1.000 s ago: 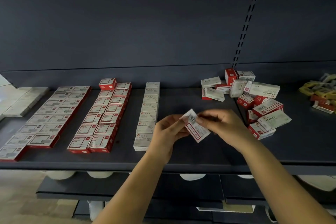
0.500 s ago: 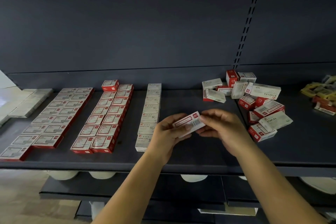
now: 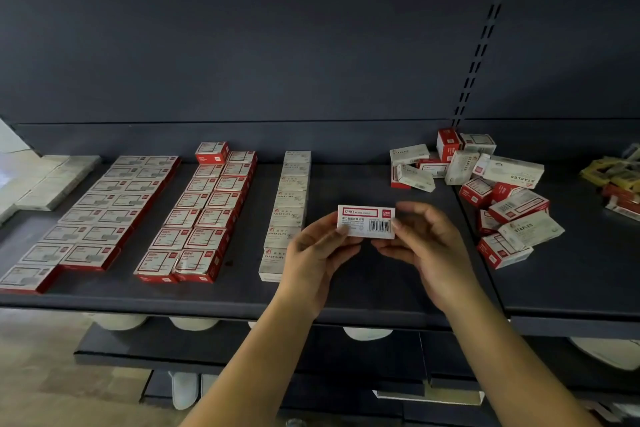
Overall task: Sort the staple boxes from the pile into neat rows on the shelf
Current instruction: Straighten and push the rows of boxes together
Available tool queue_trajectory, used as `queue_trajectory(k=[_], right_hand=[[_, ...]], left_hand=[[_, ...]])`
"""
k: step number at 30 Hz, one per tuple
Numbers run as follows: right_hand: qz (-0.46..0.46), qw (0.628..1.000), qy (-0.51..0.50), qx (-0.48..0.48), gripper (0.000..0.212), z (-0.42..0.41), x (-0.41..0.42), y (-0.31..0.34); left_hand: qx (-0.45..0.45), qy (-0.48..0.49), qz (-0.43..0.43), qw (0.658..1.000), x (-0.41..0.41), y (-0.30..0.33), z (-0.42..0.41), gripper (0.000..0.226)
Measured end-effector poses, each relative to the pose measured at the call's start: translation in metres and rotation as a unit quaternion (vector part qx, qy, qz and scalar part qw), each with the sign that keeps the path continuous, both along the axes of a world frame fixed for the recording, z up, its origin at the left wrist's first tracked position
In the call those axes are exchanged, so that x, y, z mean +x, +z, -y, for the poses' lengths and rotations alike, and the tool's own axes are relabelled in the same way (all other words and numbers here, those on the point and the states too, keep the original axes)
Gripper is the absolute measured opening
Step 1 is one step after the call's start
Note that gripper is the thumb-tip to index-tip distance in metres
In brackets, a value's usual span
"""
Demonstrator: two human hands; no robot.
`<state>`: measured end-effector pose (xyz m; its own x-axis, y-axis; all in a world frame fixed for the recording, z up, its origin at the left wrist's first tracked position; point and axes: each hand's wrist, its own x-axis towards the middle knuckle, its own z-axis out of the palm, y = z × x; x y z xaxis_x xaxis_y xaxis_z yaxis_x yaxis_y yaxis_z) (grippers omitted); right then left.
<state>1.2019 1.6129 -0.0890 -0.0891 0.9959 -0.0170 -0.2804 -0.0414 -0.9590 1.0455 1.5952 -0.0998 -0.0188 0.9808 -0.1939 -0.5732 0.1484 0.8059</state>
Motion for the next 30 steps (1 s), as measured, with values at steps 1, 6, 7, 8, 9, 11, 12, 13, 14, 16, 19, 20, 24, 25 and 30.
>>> queue_trajectory(k=[1, 6, 7, 8, 9, 11, 12, 13, 14, 16, 19, 20, 24, 25, 30], right_hand=[[0.011, 1.000, -0.006, 0.007, 0.019, 0.000, 0.000, -0.001], [0.274, 0.942, -0.113, 0.156, 0.022, -0.003, -0.005, -0.016], [0.329, 0.912, -0.126, 0.210, 0.019, -0.003, -0.008, -0.018], [0.362, 0.888, -0.126, 0.253, 0.014, -0.003, -0.011, -0.020], [0.377, 0.877, -0.113, 0.275, 0.014, -0.002, -0.016, -0.020], [0.363, 0.891, -0.074, 0.261, 0.021, 0.003, -0.027, -0.015], [0.341, 0.907, -0.059, 0.240, 0.021, 0.006, -0.033, -0.012], [0.316, 0.922, -0.047, 0.221, 0.017, 0.009, -0.038, -0.008], [0.293, 0.933, -0.038, 0.207, 0.013, 0.012, -0.044, -0.003], [0.259, 0.947, -0.032, 0.190, 0.016, 0.018, -0.053, 0.005], [0.175, 0.974, -0.038, 0.139, 0.015, 0.019, -0.062, 0.011], [0.141, 0.982, -0.041, 0.119, 0.015, 0.018, -0.065, 0.012], [0.047, 0.996, -0.060, 0.035, 0.025, 0.011, -0.075, 0.012], [0.041, 0.997, -0.063, 0.018, 0.026, 0.009, -0.079, 0.013], [0.024, 0.997, -0.079, -0.012, 0.027, 0.010, -0.107, 0.018]], left_hand=[[-0.001, 0.002, 0.003, 1.000, 0.000, 0.000, 0.000, 0.041], [0.002, 0.041, 0.023, 0.999, 0.003, 0.001, 0.004, 0.029], [0.006, 0.051, 0.018, 0.999, 0.003, 0.000, 0.005, 0.023], [0.014, 0.062, 0.003, 0.998, 0.004, 0.000, 0.007, 0.018], [0.025, 0.075, -0.020, 0.997, 0.006, -0.001, 0.008, 0.015], [0.077, 0.104, -0.100, 0.987, 0.008, -0.002, 0.011, 0.016], [0.118, 0.123, -0.165, 0.971, 0.008, -0.002, 0.013, 0.017], [0.160, 0.137, -0.234, 0.949, 0.007, -0.002, 0.015, 0.017], [0.193, 0.146, -0.296, 0.924, 0.006, -0.003, 0.016, 0.020], [0.236, 0.151, -0.384, 0.880, 0.003, -0.003, 0.018, 0.026], [0.295, 0.149, -0.471, 0.818, -0.006, -0.003, 0.017, 0.032], [0.306, 0.144, -0.475, 0.813, -0.010, -0.002, 0.016, 0.031], [0.290, 0.164, -0.453, 0.827, -0.035, 0.002, 0.014, 0.032], [0.271, 0.174, -0.450, 0.833, -0.042, 0.001, 0.014, 0.035], [0.109, 0.121, -0.333, 0.929, -0.078, 0.004, 0.021, 0.041]])
